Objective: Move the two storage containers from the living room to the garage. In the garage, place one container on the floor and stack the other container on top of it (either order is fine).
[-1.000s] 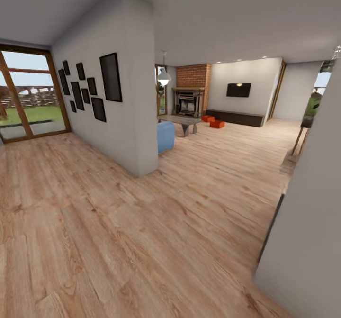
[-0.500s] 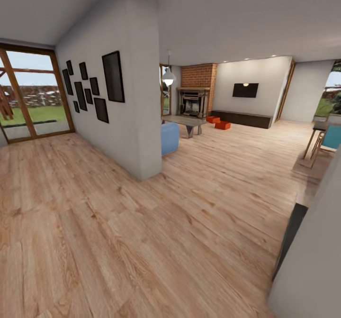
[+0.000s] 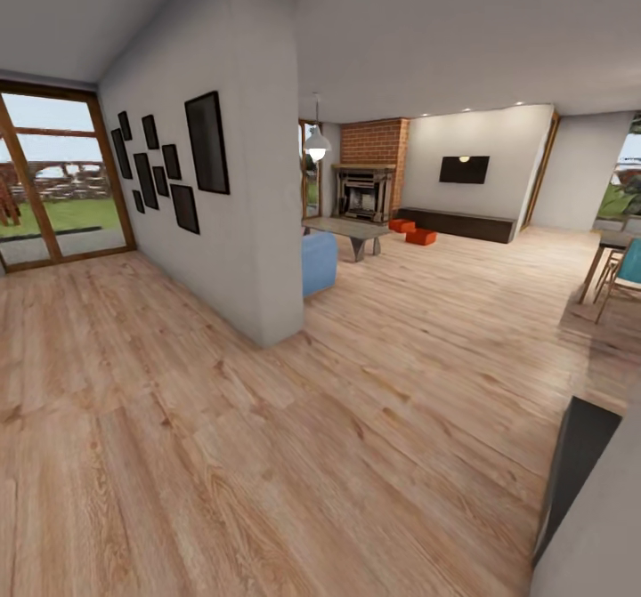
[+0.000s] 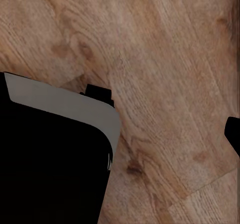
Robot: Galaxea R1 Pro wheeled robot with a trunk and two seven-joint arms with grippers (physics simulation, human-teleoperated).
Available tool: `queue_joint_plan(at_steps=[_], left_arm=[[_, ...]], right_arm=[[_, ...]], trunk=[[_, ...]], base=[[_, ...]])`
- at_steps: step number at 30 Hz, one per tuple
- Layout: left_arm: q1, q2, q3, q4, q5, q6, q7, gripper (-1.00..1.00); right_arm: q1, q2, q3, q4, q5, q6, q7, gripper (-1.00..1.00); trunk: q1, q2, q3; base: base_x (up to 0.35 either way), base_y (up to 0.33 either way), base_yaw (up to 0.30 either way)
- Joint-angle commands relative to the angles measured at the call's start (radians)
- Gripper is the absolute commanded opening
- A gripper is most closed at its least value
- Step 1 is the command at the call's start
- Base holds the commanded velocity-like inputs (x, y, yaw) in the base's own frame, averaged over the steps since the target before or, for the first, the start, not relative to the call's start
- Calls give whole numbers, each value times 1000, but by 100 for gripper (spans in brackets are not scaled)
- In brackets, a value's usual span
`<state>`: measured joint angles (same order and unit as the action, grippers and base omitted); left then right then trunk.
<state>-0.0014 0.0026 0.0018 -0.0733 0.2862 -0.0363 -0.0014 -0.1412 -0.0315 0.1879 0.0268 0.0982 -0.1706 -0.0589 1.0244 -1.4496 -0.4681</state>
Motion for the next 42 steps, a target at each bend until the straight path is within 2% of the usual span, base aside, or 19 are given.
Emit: queue_joint_plan(at_steps=[1,9,25,42], left_arm=[[0,0,0,0,5,-2,0,100],[0,-1,0,0,5,-2,0,100],[0,-1,0,0,5,-2,0,100],[0,3,1,-2,6,0,5,100]], right_arm=[[-1,1,1,3,9,-4,-6,100],[-1,2,1,4,9,-4,-4,100],[-1,2,2,4,9,-4,-4,100],[-1,4,1,4,1,-3,-16,100]], trunk=[[1,0,-1],[1,0,-1],[1,0,-1],[1,0,-1]], base=[[326,0,0],[326,0,-34],[326,0,-221],[326,0,-9]])
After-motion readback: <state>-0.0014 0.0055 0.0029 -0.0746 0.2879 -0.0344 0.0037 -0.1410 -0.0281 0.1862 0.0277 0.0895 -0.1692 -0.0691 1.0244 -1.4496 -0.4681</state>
